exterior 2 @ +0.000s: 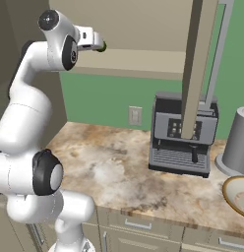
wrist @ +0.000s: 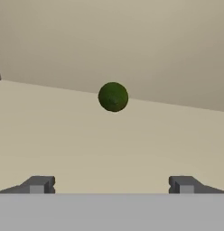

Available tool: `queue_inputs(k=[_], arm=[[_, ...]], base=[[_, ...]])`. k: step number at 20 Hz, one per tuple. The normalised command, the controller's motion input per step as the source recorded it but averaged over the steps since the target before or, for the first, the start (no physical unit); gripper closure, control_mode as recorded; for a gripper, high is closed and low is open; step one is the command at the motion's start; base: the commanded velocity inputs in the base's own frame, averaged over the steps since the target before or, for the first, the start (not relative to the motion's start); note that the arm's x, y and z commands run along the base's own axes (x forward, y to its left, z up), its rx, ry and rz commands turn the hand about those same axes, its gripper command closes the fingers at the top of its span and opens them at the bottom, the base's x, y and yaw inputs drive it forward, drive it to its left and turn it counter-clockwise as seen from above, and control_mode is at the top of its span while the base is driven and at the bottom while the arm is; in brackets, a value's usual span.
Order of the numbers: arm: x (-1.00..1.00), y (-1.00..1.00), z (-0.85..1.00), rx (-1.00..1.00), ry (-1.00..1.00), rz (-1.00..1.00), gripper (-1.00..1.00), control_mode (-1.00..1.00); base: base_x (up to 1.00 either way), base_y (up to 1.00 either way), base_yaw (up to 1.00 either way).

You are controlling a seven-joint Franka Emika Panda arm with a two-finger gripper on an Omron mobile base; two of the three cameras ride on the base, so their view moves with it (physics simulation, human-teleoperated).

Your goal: Pick the limes from the cabinet and place them in one bowl. Pick the peach from the sink and place it in the other bowl.

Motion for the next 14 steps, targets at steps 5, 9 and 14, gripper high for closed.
queue_inputs(k=[5, 9, 14], arm=[[0.43, -0.04, -0.01, 0.00, 0.02, 0.00, -1.00, -1.00], [0.43, -0.05, 0.00, 0.00, 0.04, 0.00, -1.00, -1.00], [0.48, 0.00, 0.00, 0.00, 0.06, 0.00, -1.00, -1.00]], base=[[0.00, 0.00, 0.00], [0.00, 0.00, 0.00], [0.00, 0.00, 0.00]])
